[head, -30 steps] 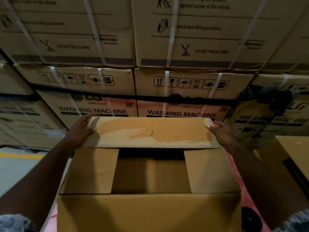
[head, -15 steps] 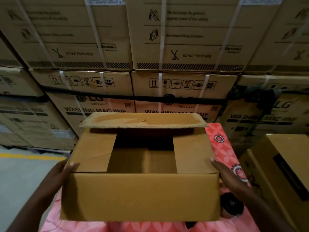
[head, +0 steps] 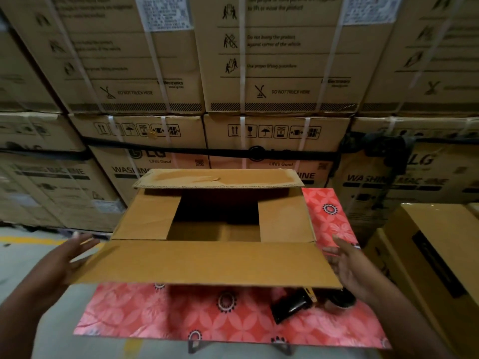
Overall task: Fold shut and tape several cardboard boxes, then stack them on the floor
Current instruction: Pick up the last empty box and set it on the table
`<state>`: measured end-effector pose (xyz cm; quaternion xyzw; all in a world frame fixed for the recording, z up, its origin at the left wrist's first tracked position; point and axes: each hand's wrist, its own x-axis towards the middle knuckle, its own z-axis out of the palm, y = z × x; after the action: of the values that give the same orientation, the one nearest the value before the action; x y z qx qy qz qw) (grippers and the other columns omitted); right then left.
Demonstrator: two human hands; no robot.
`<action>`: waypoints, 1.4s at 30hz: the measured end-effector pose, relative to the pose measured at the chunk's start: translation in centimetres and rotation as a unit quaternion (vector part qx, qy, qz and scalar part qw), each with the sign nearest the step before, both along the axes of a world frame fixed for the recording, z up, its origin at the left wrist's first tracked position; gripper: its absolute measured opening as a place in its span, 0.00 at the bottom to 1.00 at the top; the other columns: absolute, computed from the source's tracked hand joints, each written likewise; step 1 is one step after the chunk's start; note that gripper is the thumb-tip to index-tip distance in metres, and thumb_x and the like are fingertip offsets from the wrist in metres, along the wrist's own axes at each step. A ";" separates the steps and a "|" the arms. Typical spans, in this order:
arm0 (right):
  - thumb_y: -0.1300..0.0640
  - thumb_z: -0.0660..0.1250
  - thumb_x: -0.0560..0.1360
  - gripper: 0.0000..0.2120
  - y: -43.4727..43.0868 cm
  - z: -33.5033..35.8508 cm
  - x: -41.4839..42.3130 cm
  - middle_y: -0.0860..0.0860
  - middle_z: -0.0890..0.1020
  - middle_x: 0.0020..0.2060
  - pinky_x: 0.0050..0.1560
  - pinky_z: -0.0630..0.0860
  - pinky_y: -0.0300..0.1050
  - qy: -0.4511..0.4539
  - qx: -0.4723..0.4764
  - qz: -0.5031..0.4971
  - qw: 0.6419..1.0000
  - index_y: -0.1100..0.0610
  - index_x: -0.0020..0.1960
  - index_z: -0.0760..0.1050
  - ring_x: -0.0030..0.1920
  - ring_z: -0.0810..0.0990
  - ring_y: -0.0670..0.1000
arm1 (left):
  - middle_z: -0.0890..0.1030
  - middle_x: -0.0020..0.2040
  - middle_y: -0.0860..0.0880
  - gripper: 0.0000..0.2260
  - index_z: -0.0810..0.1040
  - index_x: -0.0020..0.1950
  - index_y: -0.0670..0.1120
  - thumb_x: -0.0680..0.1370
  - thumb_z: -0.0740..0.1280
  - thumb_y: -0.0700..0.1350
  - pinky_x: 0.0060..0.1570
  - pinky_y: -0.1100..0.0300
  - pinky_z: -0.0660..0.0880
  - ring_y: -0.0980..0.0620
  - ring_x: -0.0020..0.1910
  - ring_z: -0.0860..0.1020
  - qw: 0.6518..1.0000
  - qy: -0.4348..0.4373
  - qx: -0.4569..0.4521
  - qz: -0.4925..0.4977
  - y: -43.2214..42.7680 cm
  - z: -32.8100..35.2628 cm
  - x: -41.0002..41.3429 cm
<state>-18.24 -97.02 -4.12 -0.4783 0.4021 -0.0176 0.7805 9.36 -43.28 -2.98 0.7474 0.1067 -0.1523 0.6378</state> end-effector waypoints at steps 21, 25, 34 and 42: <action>0.56 0.60 0.84 0.07 1.4 -0.1 8.7 0.60 0.83 0.45 0.38 0.78 0.49 0.032 -0.198 -0.144 0.969 0.60 0.57 0.71 0.40 0.85 0.61 | 0.82 0.55 0.34 0.24 0.81 0.61 0.36 0.70 0.81 0.46 0.48 0.45 0.77 0.36 0.51 0.82 0.887 -0.253 0.376 -0.084 -8.3 -3.9 3.9; 0.55 0.64 0.82 0.06 1.2 -1.0 9.1 0.59 0.83 0.42 0.34 0.78 0.48 0.046 -0.275 -0.127 0.952 0.56 0.55 0.73 0.35 0.85 0.59 | 0.77 0.59 0.31 0.20 0.82 0.59 0.40 0.70 0.80 0.44 0.58 0.40 0.72 0.31 0.60 0.74 0.845 -0.294 0.441 -0.075 -9.3 -4.4 4.4; 0.57 0.63 0.81 0.08 3.6 -7.5 2.8 0.58 0.80 0.36 0.31 0.68 0.44 0.146 -0.268 -0.292 0.907 0.58 0.45 0.76 0.33 0.77 0.56 | 0.71 0.71 0.41 0.21 0.77 0.65 0.48 0.74 0.76 0.47 0.62 0.37 0.67 0.37 0.70 0.69 0.840 -0.340 0.397 -0.142 -16.4 -3.3 1.9; 0.48 0.78 0.71 0.27 8.3 -18.2 -1.6 0.61 0.80 0.46 0.46 0.77 0.54 0.206 0.047 -0.204 0.956 0.66 0.58 0.76 0.47 0.80 0.62 | 0.65 0.76 0.47 0.23 0.70 0.72 0.52 0.80 0.61 0.58 0.71 0.41 0.57 0.46 0.75 0.63 0.816 -0.406 0.350 -0.216 -22.3 -4.3 -2.4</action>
<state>-19.87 -88.73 -22.29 -0.3419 0.6433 -0.0584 0.6825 7.00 -65.58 -7.25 0.9181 -0.2799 0.0786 0.2693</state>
